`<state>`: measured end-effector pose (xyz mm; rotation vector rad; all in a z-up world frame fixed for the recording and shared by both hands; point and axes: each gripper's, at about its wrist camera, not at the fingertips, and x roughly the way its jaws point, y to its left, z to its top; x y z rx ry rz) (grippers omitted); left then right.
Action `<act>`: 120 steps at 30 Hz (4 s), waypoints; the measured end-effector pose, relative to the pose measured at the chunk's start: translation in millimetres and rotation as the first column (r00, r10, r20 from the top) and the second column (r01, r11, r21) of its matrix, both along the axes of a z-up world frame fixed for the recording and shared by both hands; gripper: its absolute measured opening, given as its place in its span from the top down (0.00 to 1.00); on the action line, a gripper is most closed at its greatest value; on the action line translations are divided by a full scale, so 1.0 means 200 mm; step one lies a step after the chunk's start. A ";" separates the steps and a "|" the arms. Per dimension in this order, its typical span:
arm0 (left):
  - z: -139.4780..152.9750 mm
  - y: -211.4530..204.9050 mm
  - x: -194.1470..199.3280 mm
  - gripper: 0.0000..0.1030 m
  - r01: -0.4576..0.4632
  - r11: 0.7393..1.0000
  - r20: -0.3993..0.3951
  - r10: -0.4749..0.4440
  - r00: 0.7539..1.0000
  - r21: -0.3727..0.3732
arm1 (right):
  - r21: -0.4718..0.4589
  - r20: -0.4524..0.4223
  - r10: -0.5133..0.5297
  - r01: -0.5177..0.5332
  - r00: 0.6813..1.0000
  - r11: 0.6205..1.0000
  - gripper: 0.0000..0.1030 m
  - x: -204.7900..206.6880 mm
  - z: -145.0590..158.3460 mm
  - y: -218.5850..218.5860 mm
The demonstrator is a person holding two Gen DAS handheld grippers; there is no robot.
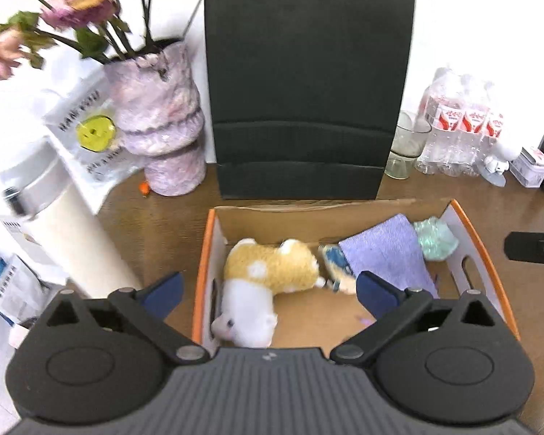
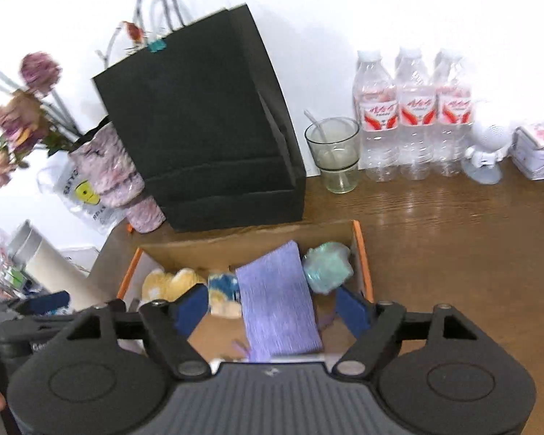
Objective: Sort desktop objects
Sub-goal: 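Drop the blue item and lavender cloth into the box, opening both tools, then grasp the red rose with the left tool while the right tool grasps a clear packet, then carry the rose and packet over the box and open both tools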
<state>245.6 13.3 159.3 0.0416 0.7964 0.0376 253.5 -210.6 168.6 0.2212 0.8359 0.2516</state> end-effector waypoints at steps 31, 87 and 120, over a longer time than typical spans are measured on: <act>-0.40 -0.16 -1.39 0.00 -0.058 0.997 0.422 0.033 0.906 0.048 | -0.059 0.345 0.207 -0.199 0.916 0.978 0.05 -1.31 -0.51 -0.12; -0.58 -0.10 -1.30 0.68 0.145 0.963 0.239 -0.089 0.967 -0.229 | -0.258 0.184 0.238 -0.187 0.954 0.948 0.90 -1.42 -0.77 -0.05; -0.51 0.01 0.18 0.67 0.151 0.982 0.048 -0.146 0.988 -0.116 | -0.183 0.103 0.118 -0.098 0.988 0.978 0.89 0.20 -0.40 0.03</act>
